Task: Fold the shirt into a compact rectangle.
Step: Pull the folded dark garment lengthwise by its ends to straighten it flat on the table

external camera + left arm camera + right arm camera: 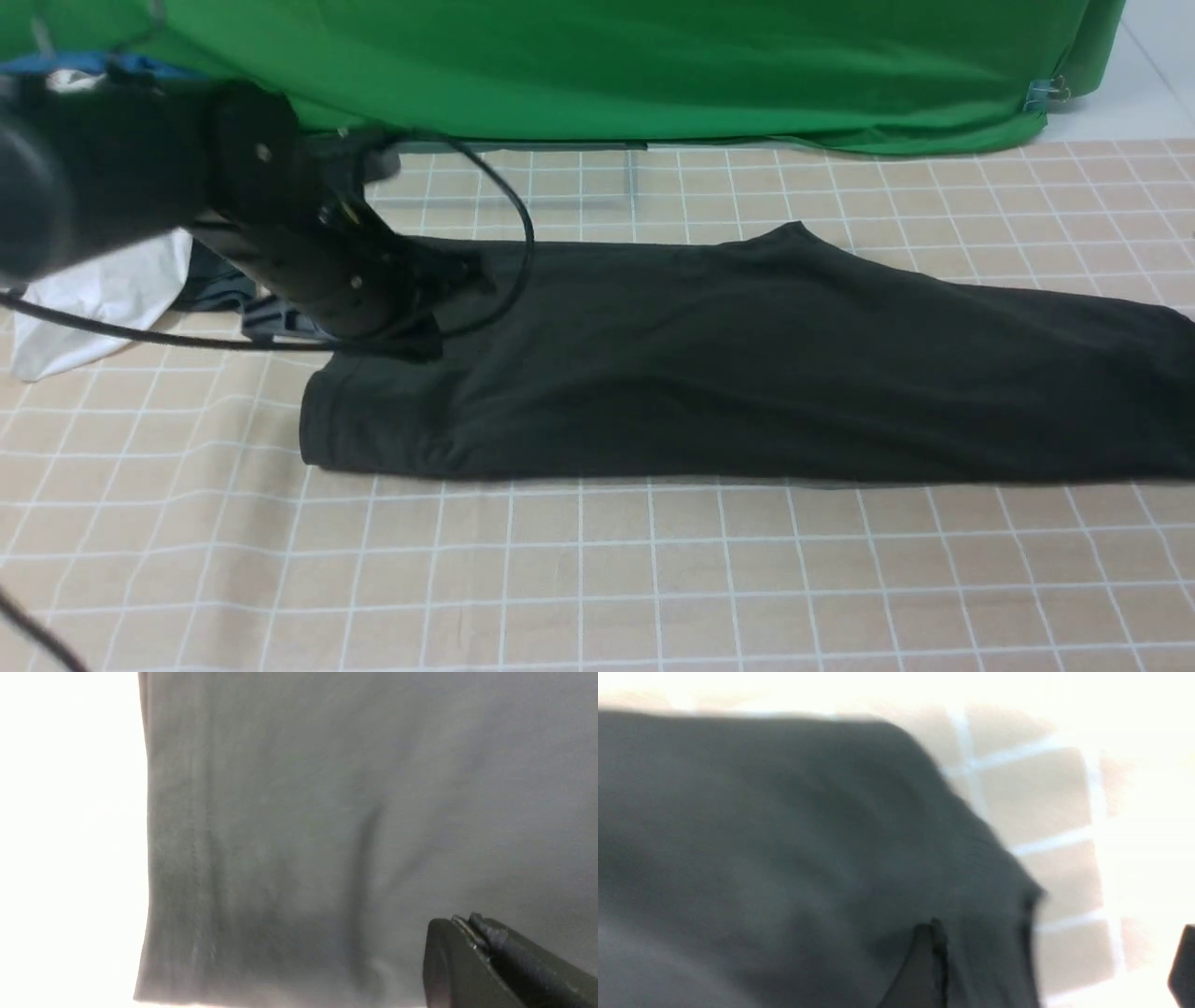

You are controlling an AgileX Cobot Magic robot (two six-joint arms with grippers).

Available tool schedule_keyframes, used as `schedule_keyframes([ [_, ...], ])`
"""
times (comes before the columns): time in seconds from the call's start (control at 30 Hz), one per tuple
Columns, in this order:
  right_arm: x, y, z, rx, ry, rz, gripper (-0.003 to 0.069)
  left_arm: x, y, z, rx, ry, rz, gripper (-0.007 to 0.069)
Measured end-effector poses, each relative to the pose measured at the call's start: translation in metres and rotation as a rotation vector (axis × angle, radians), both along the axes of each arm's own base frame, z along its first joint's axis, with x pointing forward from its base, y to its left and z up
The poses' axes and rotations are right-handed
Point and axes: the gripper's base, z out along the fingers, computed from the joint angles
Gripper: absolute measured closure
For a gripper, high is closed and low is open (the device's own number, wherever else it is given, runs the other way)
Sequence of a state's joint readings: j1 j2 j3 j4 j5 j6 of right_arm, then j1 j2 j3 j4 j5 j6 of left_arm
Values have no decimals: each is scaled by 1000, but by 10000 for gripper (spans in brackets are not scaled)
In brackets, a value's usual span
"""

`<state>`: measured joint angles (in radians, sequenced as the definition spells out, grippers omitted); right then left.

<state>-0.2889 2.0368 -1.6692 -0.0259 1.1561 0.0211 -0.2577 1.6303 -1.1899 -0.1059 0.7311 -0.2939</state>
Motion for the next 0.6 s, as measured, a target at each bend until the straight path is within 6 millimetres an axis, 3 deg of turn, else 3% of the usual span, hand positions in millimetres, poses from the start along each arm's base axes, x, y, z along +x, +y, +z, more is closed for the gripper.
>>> schedule_keyframes([
  [0.07, 2, 1, -4, 11, -6, 1, -30, -6, 1, 10, -4, -13, 0, 611],
  [0.3, 13, -2, -52, 44, 68, 13, -31, -37, 9, 59, -33, -112, -3, 611],
  [0.43, 14, -2, -60, 50, 89, 12, -23, -48, 12, 76, -43, -164, -4, 611],
  [0.53, 15, -2, -62, 64, 98, 7, 61, -53, 14, 83, -49, -187, -4, 611],
  [0.6, 15, 0, -63, 84, 105, 9, 219, -54, 14, 84, -50, -189, -4, 611],
])
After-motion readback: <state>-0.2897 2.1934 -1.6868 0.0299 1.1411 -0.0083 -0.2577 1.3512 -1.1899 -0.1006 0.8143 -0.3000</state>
